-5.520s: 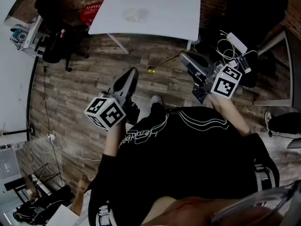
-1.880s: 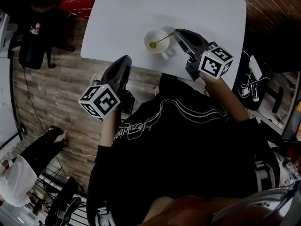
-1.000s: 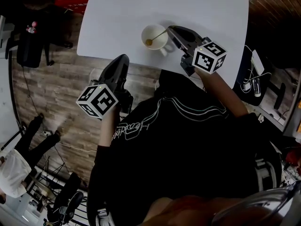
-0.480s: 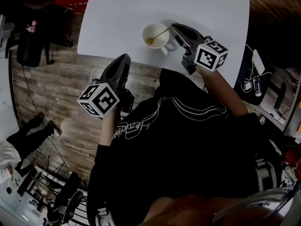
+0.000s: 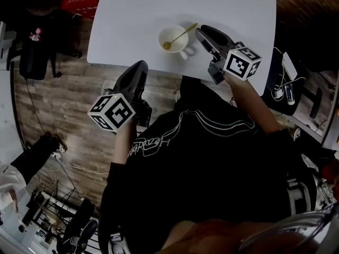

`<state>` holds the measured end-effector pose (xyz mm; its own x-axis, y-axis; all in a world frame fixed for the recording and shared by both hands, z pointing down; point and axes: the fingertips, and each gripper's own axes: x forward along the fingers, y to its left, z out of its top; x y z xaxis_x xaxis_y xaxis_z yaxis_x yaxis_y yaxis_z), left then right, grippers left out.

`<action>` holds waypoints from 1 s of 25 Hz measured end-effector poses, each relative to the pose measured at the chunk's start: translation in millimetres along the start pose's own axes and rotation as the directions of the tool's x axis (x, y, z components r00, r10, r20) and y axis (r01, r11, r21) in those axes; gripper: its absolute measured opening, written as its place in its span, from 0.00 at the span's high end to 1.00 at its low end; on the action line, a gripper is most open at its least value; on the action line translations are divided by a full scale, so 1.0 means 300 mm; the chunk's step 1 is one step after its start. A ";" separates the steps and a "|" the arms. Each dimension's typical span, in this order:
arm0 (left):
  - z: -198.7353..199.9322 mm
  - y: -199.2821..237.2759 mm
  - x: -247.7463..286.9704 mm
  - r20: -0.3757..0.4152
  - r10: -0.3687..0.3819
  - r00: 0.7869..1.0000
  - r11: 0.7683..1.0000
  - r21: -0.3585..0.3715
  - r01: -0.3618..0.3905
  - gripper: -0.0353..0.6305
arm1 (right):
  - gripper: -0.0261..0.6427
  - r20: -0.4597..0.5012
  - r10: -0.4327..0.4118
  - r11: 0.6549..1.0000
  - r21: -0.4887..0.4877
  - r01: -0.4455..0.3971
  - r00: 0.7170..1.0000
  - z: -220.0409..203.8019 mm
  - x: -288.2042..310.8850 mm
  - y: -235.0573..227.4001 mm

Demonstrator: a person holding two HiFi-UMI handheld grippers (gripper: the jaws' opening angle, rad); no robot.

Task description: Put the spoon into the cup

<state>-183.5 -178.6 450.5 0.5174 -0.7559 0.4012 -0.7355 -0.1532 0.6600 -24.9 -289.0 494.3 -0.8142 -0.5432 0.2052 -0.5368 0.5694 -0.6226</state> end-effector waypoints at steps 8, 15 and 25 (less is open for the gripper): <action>-0.017 -0.092 -0.039 0.014 -0.061 0.998 0.997 0.046 0.060 0.94 | 0.89 0.116 -0.014 0.991 -0.130 0.030 0.993 0.133 -0.188 0.107; -0.008 -0.148 -0.090 0.026 -0.112 0.993 0.992 0.068 0.110 0.94 | 0.96 0.171 0.042 0.973 -0.231 -0.001 0.984 0.180 -0.280 0.280; 0.068 -0.319 -0.195 0.090 -0.223 0.971 0.954 0.224 0.199 0.94 | 0.97 0.152 0.158 0.955 -0.274 -0.112 0.976 0.170 -0.382 0.493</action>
<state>-152.3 -132.8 351.0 0.6272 -0.7566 0.1848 -0.6967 -0.4389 0.5675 0.5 -173.9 340.3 -0.8455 -0.5339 -0.0133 -0.4820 0.7737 -0.4112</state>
